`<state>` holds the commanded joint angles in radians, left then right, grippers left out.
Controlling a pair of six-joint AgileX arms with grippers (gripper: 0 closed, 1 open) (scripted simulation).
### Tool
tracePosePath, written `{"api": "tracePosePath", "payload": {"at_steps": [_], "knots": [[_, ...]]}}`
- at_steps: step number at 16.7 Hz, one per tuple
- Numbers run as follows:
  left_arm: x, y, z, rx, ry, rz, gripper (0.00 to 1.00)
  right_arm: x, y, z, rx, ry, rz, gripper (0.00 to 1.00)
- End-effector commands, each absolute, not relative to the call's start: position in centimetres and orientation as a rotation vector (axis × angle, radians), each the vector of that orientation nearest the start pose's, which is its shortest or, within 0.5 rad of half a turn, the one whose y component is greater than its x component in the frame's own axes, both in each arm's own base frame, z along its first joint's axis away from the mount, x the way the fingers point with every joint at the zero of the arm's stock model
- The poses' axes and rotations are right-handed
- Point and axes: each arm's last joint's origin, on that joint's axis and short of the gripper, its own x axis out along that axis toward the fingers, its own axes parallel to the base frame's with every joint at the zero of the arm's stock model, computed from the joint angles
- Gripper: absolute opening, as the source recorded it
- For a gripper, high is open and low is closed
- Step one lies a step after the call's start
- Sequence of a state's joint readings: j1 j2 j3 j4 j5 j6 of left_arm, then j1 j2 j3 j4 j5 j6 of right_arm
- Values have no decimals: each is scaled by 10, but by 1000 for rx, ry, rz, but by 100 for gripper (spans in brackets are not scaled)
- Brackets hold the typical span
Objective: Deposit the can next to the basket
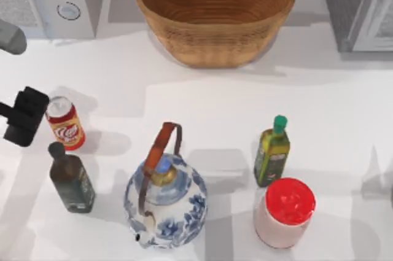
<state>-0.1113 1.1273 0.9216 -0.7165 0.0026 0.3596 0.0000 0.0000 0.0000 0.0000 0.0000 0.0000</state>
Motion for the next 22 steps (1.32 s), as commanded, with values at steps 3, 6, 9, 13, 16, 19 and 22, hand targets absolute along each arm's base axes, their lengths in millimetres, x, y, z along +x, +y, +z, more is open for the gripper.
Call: {"api": "tracePosePath", "payload": {"at_steps": [3, 6, 9, 13, 16, 19, 22], "knots": [[277, -36, 259, 472, 1141, -381, 100, 106, -1, 160, 0, 0, 0, 100], [321, -49, 241, 545, 1328, -494, 100, 106, -1, 160, 0, 0, 0, 100], [351, -61, 226, 598, 1436, -581, 100, 106, -1, 160, 0, 0, 0, 100], [368, -68, 220, 629, 1475, -628, 100, 106, -1, 160, 0, 0, 0, 100], [368, -68, 220, 630, 1476, -629, 100, 106, -1, 160, 0, 0, 0, 100], [368, -66, 219, 627, 1475, -625, 100, 106, -1, 160, 0, 0, 0, 100], [369, -67, 201, 630, 1475, -628, 100, 106, -1, 160, 0, 0, 0, 100]]}}
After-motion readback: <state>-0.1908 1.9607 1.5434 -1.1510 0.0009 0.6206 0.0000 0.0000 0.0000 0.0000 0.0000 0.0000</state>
